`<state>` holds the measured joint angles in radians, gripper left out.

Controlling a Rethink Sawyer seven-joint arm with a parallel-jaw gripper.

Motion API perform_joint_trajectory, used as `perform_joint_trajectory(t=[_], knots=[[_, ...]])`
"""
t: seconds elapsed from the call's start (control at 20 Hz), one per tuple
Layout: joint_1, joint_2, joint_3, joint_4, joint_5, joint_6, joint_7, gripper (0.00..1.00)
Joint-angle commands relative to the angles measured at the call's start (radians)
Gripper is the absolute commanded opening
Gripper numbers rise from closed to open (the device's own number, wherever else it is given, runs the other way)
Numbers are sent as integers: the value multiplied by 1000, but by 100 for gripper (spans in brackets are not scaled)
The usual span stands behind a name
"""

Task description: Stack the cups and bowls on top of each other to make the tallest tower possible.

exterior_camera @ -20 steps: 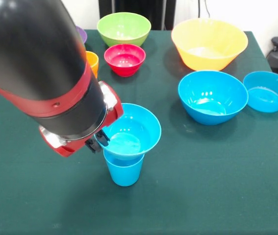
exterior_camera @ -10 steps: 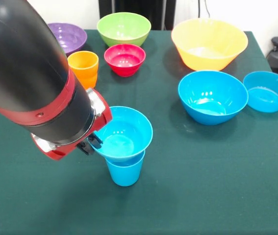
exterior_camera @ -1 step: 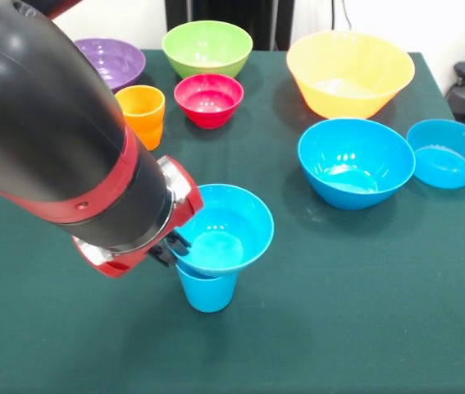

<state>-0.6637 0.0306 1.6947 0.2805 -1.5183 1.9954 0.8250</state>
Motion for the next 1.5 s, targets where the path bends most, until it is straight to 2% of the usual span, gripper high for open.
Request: perform_joint_trajectory(t=[0.05, 0.4, 1.5], knots=[[19, 37, 25, -81, -116, 22, -192, 0], [9, 44, 1, -54, -66, -4, -155, 0], [-9, 59, -2, -45, -58, -8, -184, 0]])
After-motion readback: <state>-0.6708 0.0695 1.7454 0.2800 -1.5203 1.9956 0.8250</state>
